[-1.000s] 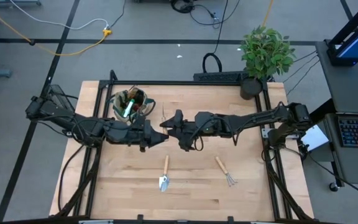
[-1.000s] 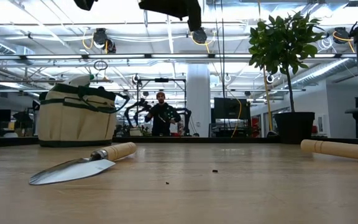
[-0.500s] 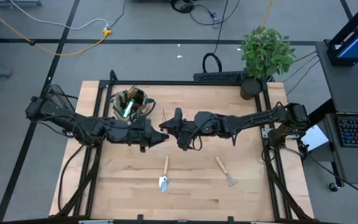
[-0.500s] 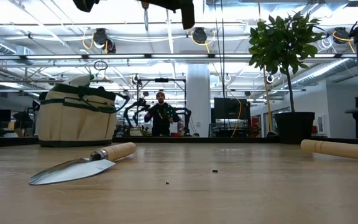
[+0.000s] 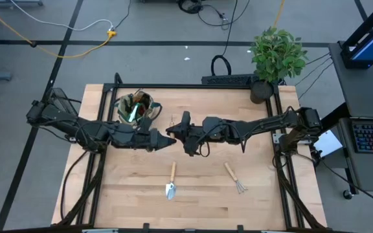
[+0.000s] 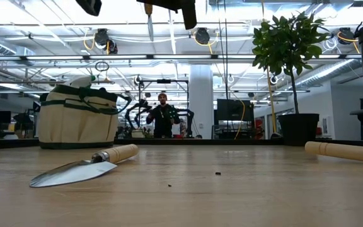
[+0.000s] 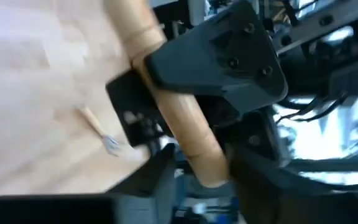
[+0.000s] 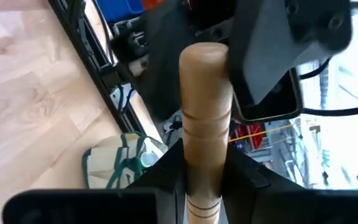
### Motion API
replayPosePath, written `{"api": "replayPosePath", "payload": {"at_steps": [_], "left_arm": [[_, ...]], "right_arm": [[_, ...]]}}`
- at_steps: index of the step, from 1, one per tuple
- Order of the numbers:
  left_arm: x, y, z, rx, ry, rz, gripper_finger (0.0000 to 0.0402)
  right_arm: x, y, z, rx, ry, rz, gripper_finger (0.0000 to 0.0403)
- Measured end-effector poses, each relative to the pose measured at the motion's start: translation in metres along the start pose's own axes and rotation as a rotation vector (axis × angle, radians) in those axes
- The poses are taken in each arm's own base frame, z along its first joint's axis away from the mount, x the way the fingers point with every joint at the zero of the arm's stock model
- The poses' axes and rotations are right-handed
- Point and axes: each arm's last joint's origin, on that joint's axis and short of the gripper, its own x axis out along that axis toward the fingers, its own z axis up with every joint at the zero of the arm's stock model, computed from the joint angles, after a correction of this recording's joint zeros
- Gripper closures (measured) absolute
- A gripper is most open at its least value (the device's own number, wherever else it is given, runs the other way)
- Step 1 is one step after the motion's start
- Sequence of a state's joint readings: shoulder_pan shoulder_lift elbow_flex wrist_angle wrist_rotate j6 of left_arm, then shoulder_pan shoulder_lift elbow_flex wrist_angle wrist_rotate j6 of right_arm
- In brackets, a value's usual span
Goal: Pick & Place Garden tools in Gardening bag
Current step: Put the left trowel into the gardening bag
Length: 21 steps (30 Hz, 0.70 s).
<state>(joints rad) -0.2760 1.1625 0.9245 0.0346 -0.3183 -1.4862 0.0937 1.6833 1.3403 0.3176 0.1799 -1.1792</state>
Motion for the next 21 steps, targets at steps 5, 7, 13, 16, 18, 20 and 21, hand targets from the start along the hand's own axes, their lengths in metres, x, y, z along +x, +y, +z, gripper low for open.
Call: {"api": "replayPosePath", "payload": {"at_steps": [5, 7, 13, 16, 18, 20, 21], "left_arm": [[-0.007, -0.003, 0.003, 0.207, 0.003, -0.003, 0.0168], [-0.012, -0.002, 0.004, 0.257, 0.013, 0.012, 0.015], [-0.037, 0.005, 0.012, 0.378, 0.018, 0.141, 0.014], [-0.052, 0.009, 0.015, 0.444, -0.01, 0.218, 0.0149], [-0.062, 0.012, 0.016, 0.477, -0.036, 0.267, 0.0157], [-0.071, 0.015, 0.017, 0.507, -0.055, 0.309, 0.0165], [-0.075, 0.016, 0.017, 0.521, -0.067, 0.327, 0.0168]], "right_arm": [[0.001, -0.004, -0.008, 0.075, 0.02, -0.009, 0.0342], [0.002, -0.004, -0.012, 0.097, 0.035, -0.004, 0.0342], [0.004, -0.012, -0.03, 0.214, 0.074, -0.028, 0.0342], [0.005, -0.018, -0.04, 0.331, 0.028, -0.031, 0.0342], [0.005, -0.023, -0.045, 0.442, -0.045, -0.022, 0.0342], [0.005, -0.03, -0.05, 0.568, -0.125, -0.017, 0.0342], [0.005, -0.034, -0.052, 0.629, -0.171, -0.015, 0.0342]]}}
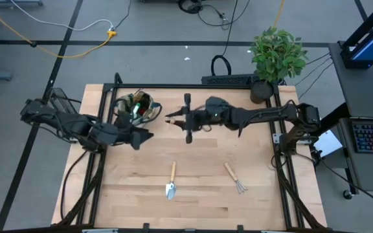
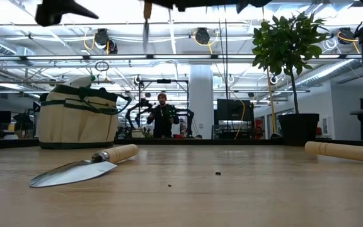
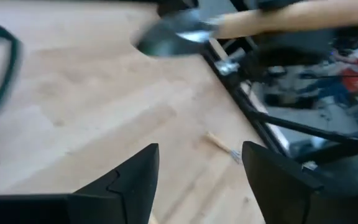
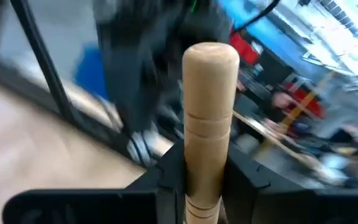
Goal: Pick & Place Garden tools in Gardening bag
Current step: Put the left trowel into the gardening bag
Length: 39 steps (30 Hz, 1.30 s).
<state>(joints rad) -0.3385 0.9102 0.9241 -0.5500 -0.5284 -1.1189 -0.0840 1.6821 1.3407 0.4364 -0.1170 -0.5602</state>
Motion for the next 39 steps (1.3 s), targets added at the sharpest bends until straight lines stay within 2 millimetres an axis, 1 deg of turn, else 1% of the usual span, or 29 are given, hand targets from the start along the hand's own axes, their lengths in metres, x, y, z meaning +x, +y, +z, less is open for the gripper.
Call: {"api": "replayPosePath", "payload": {"at_steps": [5, 8, 12, 15, 20, 23, 26, 30, 33, 36, 39], "left_arm": [[-0.011, 0.007, 0.0, 0.046, -0.052, 0.048, 0.0179], [-0.015, 0.009, 0.001, 0.077, -0.058, 0.056, 0.0181], [-0.019, 0.011, 0.004, 0.099, -0.074, 0.058, 0.0182], [-0.021, 0.012, 0.006, 0.115, -0.088, 0.058, 0.0183], [-0.023, 0.012, 0.008, 0.125, -0.099, 0.054, 0.0183], [-0.024, 0.012, 0.009, 0.146, -0.135, 0.063, 0.0183], [-0.024, 0.012, 0.011, 0.203, -0.183, 0.086, 0.0183], [-0.024, 0.005, 0.018, 0.338, -0.276, 0.088, 0.0183], [-0.022, -0.004, 0.027, 0.484, -0.372, 0.098, 0.0183], [-0.012, -0.012, 0.037, 0.614, -0.459, 0.135, 0.0183], [0.001, -0.016, 0.045, 0.698, -0.509, 0.189, 0.0183]], "right_arm": [[-0.005, -0.031, 0.0, 0.235, -0.204, -0.01, 0.0342], [-0.004, -0.045, -0.007, 0.334, -0.305, -0.026, 0.0342], [0.004, -0.059, -0.023, 0.459, -0.347, -0.015, 0.0342], [0.015, -0.065, -0.033, 0.499, -0.344, -0.018, 0.0342], [0.035, -0.069, -0.044, 0.507, -0.343, -0.018, 0.0342], [0.042, -0.072, -0.048, 0.521, -0.347, -0.02, 0.0342], [0.044, -0.073, -0.048, 0.519, -0.35, 0.003, 0.0342], [0.045, -0.071, -0.05, 0.508, -0.306, 0.012, 0.0342], [0.047, -0.068, -0.056, 0.532, -0.252, 0.041, 0.0342], [0.047, -0.066, -0.058, 0.537, -0.227, 0.079, 0.0342], [0.048, -0.063, -0.06, 0.541, -0.194, 0.096, 0.0342]]}}
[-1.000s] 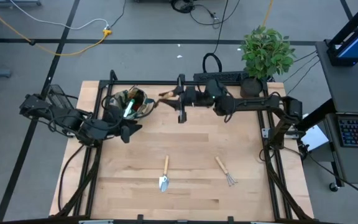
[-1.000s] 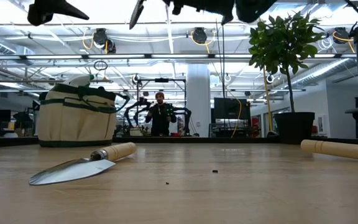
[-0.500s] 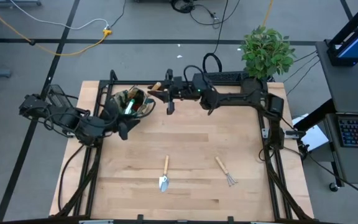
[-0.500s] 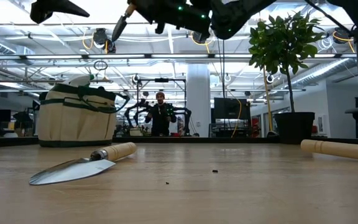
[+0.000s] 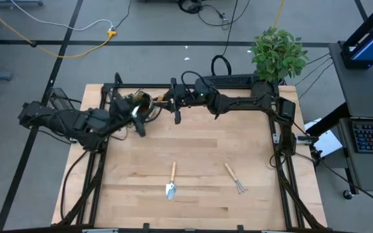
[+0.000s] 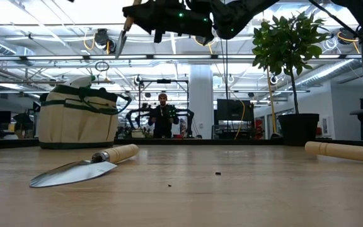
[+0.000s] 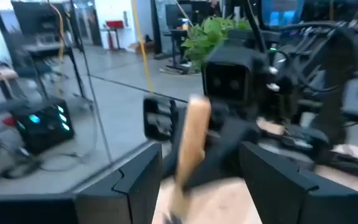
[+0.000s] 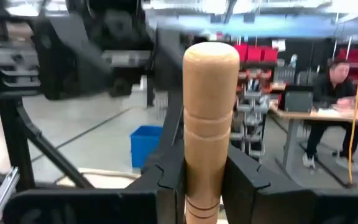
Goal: Pick & Place Garden tools in Gardening bag
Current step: Put the left trowel into the gardening bag
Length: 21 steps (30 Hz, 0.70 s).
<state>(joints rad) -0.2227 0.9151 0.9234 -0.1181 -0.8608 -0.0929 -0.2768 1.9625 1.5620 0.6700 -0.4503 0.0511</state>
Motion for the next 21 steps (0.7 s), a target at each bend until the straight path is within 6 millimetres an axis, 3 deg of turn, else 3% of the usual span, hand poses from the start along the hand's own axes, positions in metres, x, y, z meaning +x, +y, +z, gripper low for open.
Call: {"api": "replayPosePath", "payload": {"at_steps": [8, 21], "left_arm": [[0.033, -0.008, -0.01, 0.14, 0.022, 0.012, 0.0183], [0.065, 0.0, -0.016, 0.12, 0.02, 0.024, 0.0189]], "right_arm": [[0.0, -0.001, -0.007, 0.016, 0.063, -0.005, 0.0342], [0.0, 0.001, -0.015, 0.014, 0.138, 0.0, 0.0343]]}}
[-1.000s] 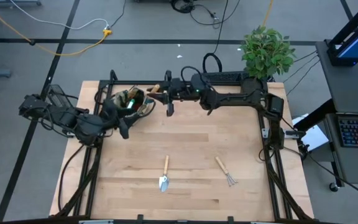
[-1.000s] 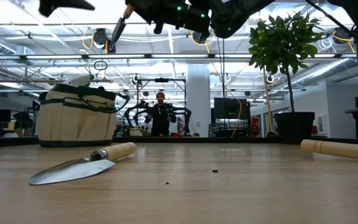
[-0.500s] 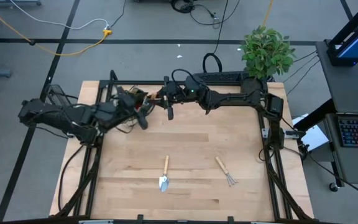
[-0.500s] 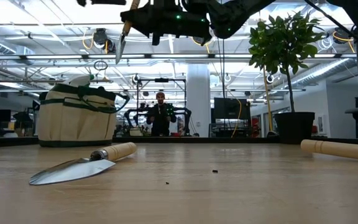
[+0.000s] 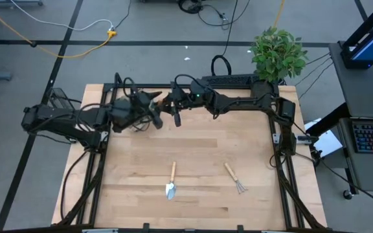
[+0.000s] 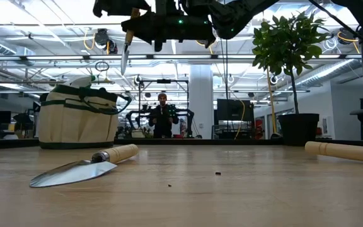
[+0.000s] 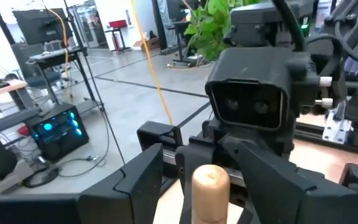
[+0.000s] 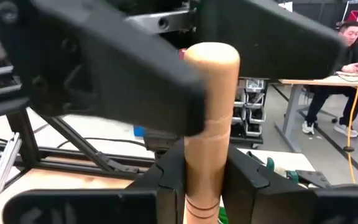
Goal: Pick & Place Garden tools in Gardening bag
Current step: Put the left trowel into the gardening bag
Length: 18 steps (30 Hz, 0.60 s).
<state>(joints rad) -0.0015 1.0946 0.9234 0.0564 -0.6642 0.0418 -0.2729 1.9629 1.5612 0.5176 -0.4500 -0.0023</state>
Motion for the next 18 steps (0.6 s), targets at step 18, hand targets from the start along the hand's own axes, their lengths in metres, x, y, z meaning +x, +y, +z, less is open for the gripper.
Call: {"api": "replayPosePath", "payload": {"at_steps": [18], "left_arm": [[0.008, 0.011, -0.01, -0.026, 0.092, -0.104, 0.0341]], "right_arm": [[-0.001, -0.001, -0.003, 0.001, 0.025, -0.004, 0.0343]]}}
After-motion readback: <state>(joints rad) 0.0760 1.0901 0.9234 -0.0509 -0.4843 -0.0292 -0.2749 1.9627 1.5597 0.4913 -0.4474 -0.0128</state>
